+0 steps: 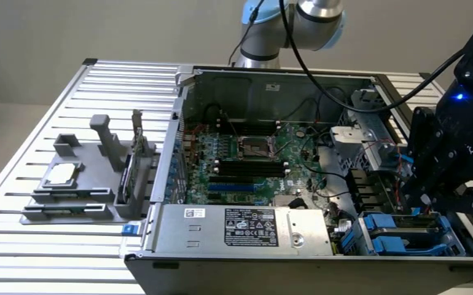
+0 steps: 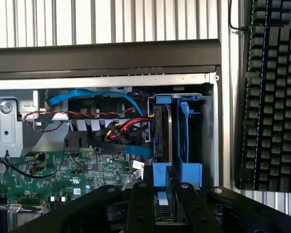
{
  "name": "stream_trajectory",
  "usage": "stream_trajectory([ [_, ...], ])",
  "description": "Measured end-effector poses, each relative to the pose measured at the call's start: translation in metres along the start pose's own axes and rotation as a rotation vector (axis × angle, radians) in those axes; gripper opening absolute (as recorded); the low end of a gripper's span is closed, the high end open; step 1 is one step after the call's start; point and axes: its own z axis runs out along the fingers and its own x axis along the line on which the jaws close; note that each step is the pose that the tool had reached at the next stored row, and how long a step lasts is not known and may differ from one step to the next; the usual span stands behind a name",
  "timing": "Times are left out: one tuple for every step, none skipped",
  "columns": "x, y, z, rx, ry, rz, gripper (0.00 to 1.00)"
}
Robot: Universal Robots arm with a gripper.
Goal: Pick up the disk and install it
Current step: 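Insert the first disk wire, then insert the second disk wire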
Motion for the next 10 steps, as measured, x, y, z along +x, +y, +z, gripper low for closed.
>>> stream_trajectory([
  [0.0, 0.0, 0.0, 0.0, 0.0, 0.0, 0.25],
  [0.0, 0.0, 0.0, 0.0, 0.0, 0.0, 0.25],
  [0.0, 0.0, 0.0, 0.0, 0.0, 0.0, 0.25],
  [0.0, 0.0, 0.0, 0.0001, 0.0, 0.0, 0.25],
  [0.0, 0.0, 0.0, 0.0, 0.0, 0.0, 0.25],
  [0.0, 0.0, 0.0, 0.0, 0.0, 0.0, 0.25],
  [0.0, 0.0, 0.0, 0.0, 0.0, 0.0, 0.25],
  [0.0, 0.0, 0.0, 0.0, 0.0, 0.0, 0.25],
  [0.0003, 0.0, -0.0001, 0.0, -0.0001, 0.0, 0.25],
  [0.001, 0.0, -0.0001, 0.0, -0.0002, 0.0, 0.25],
])
